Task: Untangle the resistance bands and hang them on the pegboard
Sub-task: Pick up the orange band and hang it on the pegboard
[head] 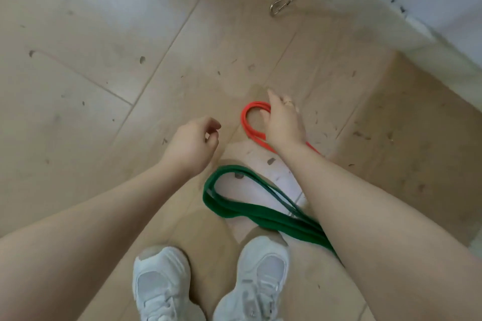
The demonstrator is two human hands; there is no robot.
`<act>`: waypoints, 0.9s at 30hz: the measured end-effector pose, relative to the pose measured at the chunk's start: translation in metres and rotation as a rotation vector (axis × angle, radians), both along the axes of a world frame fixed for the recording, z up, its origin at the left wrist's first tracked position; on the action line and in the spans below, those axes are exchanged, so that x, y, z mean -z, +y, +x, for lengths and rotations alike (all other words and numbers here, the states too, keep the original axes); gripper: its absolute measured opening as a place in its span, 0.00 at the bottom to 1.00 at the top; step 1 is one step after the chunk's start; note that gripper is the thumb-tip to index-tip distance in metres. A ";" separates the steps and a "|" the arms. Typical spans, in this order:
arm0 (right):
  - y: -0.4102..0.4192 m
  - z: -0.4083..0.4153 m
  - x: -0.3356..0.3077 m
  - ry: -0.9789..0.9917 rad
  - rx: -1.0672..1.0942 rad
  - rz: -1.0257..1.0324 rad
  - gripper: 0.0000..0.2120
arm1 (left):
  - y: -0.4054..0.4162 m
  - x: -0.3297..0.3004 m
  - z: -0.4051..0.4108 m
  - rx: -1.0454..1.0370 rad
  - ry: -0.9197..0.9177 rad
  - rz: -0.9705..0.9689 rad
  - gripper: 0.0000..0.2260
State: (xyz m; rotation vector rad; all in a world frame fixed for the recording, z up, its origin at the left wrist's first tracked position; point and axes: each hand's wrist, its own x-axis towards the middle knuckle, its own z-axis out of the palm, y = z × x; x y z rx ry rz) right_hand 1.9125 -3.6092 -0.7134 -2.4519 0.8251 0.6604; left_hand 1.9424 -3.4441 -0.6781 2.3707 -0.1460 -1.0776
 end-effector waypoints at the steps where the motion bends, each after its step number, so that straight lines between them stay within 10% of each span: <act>1: 0.001 0.003 0.013 0.036 -0.026 -0.016 0.21 | 0.001 0.012 0.001 -0.018 -0.010 0.002 0.13; 6: 0.012 0.002 0.027 -0.004 -0.176 -0.186 0.12 | 0.001 0.027 -0.002 -0.061 -0.002 -0.030 0.12; 10: 0.007 -0.012 -0.047 -0.068 -0.109 0.062 0.10 | -0.012 -0.022 -0.005 -0.042 0.042 -0.101 0.14; 15: -0.018 -0.026 -0.179 -0.208 0.092 0.355 0.04 | -0.047 -0.131 -0.007 0.083 0.087 -0.336 0.22; 27: -0.053 -0.058 -0.497 -0.499 0.275 0.331 0.10 | -0.087 -0.438 0.003 0.099 -0.056 -0.546 0.09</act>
